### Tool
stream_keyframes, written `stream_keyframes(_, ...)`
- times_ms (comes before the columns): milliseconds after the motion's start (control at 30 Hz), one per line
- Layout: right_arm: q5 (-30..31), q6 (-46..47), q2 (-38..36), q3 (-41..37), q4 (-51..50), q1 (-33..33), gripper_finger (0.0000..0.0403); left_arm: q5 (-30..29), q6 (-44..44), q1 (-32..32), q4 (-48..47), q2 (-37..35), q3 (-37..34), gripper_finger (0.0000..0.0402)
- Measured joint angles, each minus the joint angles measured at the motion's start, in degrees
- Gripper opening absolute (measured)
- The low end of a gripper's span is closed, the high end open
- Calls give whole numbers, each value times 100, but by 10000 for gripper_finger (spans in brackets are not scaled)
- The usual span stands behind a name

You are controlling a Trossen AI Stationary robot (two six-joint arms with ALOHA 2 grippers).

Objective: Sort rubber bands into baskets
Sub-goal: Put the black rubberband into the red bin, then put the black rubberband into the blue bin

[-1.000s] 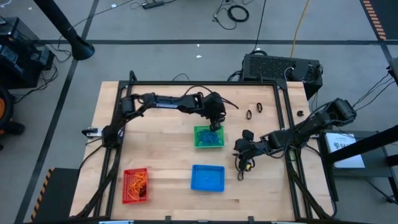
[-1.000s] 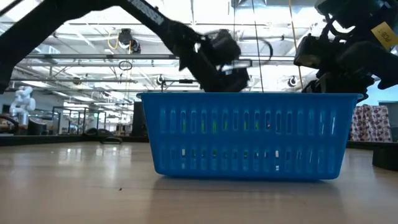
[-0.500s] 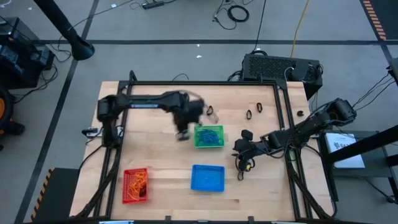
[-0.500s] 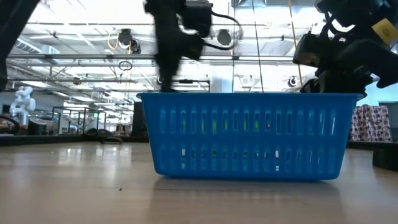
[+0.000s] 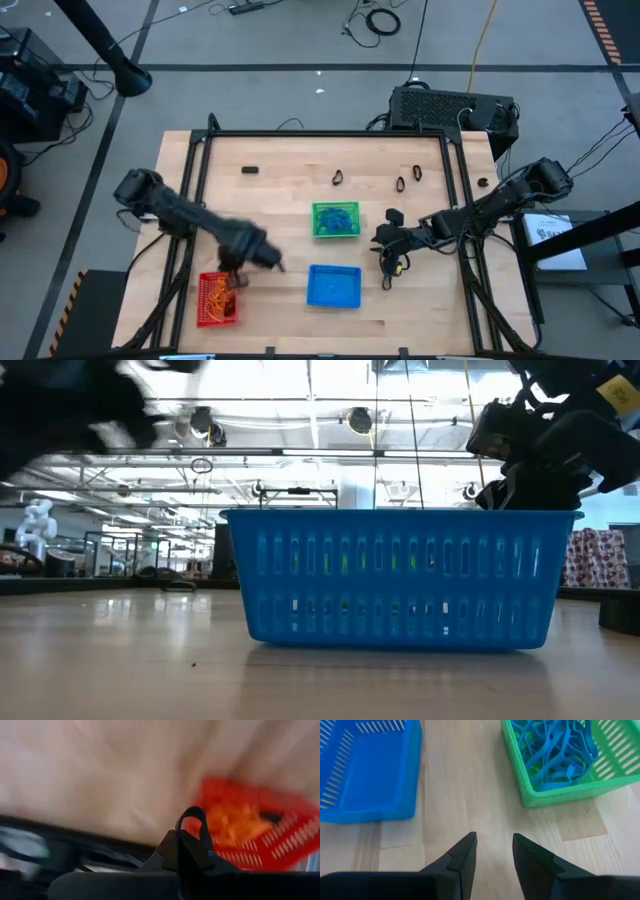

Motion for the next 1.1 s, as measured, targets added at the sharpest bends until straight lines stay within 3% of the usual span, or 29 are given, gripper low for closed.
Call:
stream_keyframes(233, -2, 18, 0, -1, 24, 0, 120, 1151, -963, -1251, 1003, 40, -764, 3)
stream_keyframes(433, -3, 61, 0, -1, 352, -56, 120, 488, -1523, -1579, 1426, 32, -770, 18)
stream_keyframes(800, -28, 219, 0, -1, 661, -83, 120, 562, -1589, -1739, 1559, 24, -768, 116)
stream_keyframes(1100, -24, 321, 0, -1, 661, -83, 120, 581, -1461, -1737, 1515, 24, -766, 128)
